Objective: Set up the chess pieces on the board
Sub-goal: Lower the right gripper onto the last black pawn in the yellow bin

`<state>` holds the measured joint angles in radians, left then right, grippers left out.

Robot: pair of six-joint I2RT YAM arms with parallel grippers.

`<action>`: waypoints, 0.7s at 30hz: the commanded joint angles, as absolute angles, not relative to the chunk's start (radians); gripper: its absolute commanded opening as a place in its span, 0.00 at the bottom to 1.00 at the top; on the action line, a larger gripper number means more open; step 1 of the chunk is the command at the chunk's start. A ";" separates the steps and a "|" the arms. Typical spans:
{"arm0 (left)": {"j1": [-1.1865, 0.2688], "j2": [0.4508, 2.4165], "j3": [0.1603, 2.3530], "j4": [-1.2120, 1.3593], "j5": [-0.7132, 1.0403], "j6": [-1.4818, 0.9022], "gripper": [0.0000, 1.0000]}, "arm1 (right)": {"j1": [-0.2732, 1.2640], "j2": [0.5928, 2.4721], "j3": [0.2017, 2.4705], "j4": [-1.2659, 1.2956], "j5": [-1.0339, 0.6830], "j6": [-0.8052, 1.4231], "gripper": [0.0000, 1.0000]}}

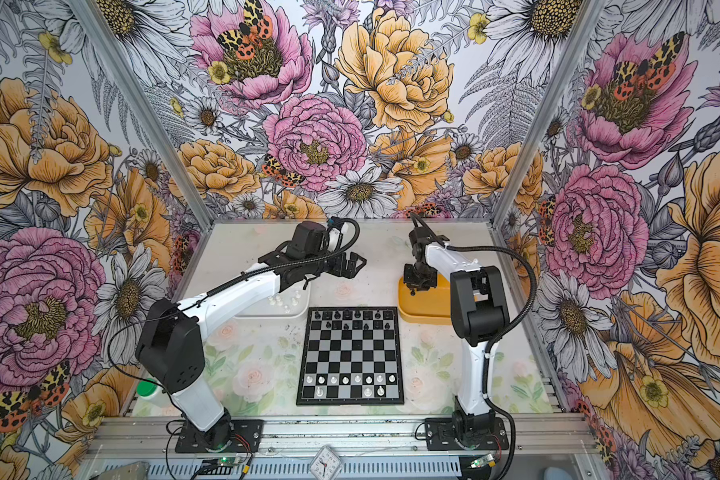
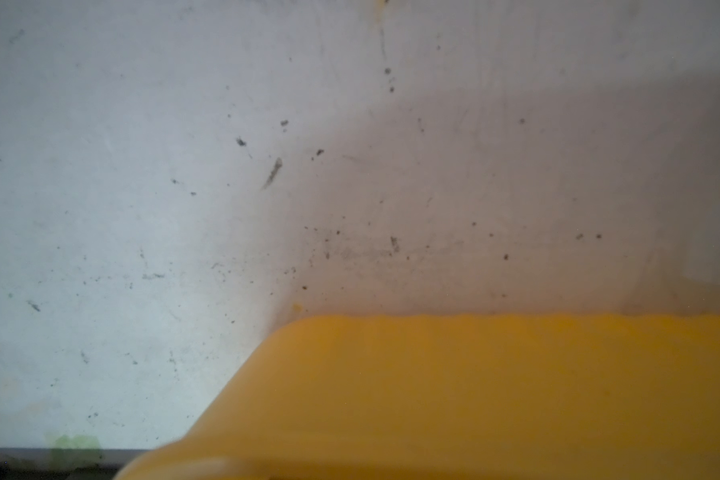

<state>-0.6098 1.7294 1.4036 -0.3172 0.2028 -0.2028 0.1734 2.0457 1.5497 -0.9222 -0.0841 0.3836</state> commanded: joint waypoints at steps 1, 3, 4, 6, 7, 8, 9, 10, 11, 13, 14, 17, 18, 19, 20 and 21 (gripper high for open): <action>-0.598 1.686 1.388 -0.321 0.219 -0.197 0.99 | 0.182 2.071 1.570 -0.908 -0.086 0.394 0.25; -0.594 1.687 1.390 -0.321 0.222 -0.196 0.99 | 0.182 2.074 1.572 -0.908 -0.088 0.394 0.25; -0.594 1.687 1.391 -0.321 0.223 -0.195 0.99 | 0.183 2.077 1.573 -0.908 -0.089 0.394 0.25; -0.591 1.687 1.394 -0.322 0.225 -0.195 0.99 | 0.184 2.079 1.574 -0.908 -0.087 0.394 0.25; -0.589 1.687 1.394 -0.322 0.225 -0.195 0.99 | 0.184 2.079 1.574 -0.908 -0.086 0.394 0.24; -0.589 1.687 1.394 -0.322 0.225 -0.194 0.99 | 0.183 2.080 1.574 -0.908 -0.085 0.394 0.24; -0.589 1.686 1.394 -0.322 0.226 -0.195 0.99 | 0.183 2.082 1.577 -0.908 -0.085 0.394 0.23; -0.587 1.687 1.395 -0.324 0.225 -0.193 0.99 | 0.183 2.085 1.576 -0.908 -0.087 0.393 0.23; -0.586 1.686 1.397 -0.324 0.226 -0.193 0.99 | 0.184 2.085 1.577 -0.908 -0.086 0.393 0.22; -0.585 1.686 1.397 -0.325 0.225 -0.191 0.99 | 0.183 2.087 1.580 -0.908 -0.086 0.392 0.21; -0.584 1.685 1.397 -0.327 0.225 -0.192 0.99 | 0.183 2.087 1.582 -0.908 -0.089 0.391 0.20; -0.584 1.684 1.396 -0.330 0.224 -0.190 0.99 | 0.183 2.089 1.583 -0.908 -0.090 0.390 0.18; -0.584 1.684 1.396 -0.331 0.224 -0.190 0.99 | 0.183 2.089 1.583 -0.908 -0.090 0.390 0.17; -0.584 1.683 1.396 -0.333 0.222 -0.190 0.99 | 0.184 2.088 1.583 -0.908 -0.088 0.390 0.16; -0.585 1.683 1.395 -0.332 0.224 -0.190 0.99 | 0.184 2.086 1.584 -0.908 -0.089 0.390 0.15; -0.581 1.681 1.395 -0.333 0.223 -0.189 0.99 | 0.185 2.086 1.584 -0.908 -0.088 0.390 0.14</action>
<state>-0.5922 1.7275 1.3983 -0.3241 0.2035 -0.2024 0.1749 2.0731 1.5555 -0.9222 -0.0841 0.3832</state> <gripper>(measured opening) 0.989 0.143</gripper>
